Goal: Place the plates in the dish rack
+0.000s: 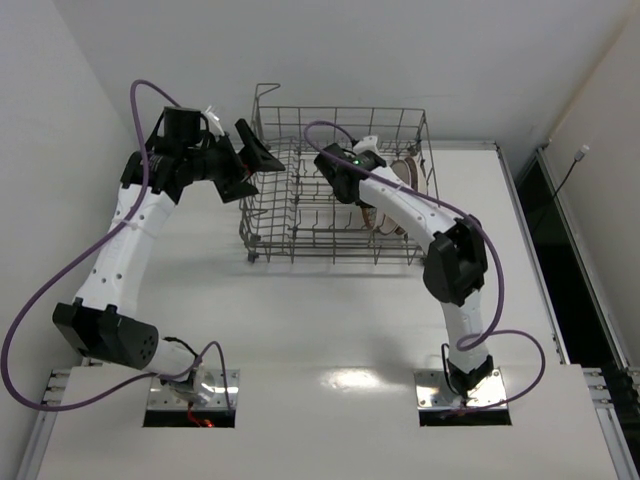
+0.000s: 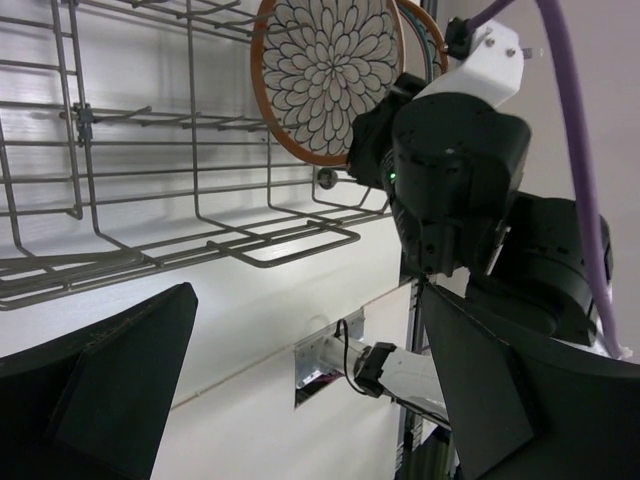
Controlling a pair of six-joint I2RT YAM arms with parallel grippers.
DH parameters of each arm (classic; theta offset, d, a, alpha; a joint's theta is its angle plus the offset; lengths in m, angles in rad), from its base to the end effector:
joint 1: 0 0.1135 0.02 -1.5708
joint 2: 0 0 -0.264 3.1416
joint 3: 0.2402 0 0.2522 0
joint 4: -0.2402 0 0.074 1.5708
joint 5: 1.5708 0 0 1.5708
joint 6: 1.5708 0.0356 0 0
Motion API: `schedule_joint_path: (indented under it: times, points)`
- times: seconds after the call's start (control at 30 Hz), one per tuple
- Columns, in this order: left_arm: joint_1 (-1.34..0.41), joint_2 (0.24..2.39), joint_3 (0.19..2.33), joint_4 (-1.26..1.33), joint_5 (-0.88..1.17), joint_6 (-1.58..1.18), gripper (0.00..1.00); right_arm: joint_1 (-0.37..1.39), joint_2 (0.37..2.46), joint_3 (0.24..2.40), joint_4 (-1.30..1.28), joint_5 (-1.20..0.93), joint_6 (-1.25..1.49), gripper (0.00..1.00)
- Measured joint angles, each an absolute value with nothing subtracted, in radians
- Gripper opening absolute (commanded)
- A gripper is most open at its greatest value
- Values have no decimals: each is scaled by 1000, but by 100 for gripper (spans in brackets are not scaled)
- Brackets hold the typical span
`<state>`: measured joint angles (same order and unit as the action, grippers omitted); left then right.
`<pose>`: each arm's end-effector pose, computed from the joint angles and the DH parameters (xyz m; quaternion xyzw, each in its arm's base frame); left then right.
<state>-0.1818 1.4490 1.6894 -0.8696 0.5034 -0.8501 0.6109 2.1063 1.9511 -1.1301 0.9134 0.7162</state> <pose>0.2886 -0.0705 0.4302 -0.1763 0.8524 -0.4098 0.2726 0.3708 0.2253 0.2701 0.1094 0.8838 -0.2652 0.3694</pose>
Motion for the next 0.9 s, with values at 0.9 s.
schedule_joint_path:
  times: [0.9]
  points:
    - [-181,1459,1703,-822,574,-892,95,644,2063,1825,-1182,773,897,14]
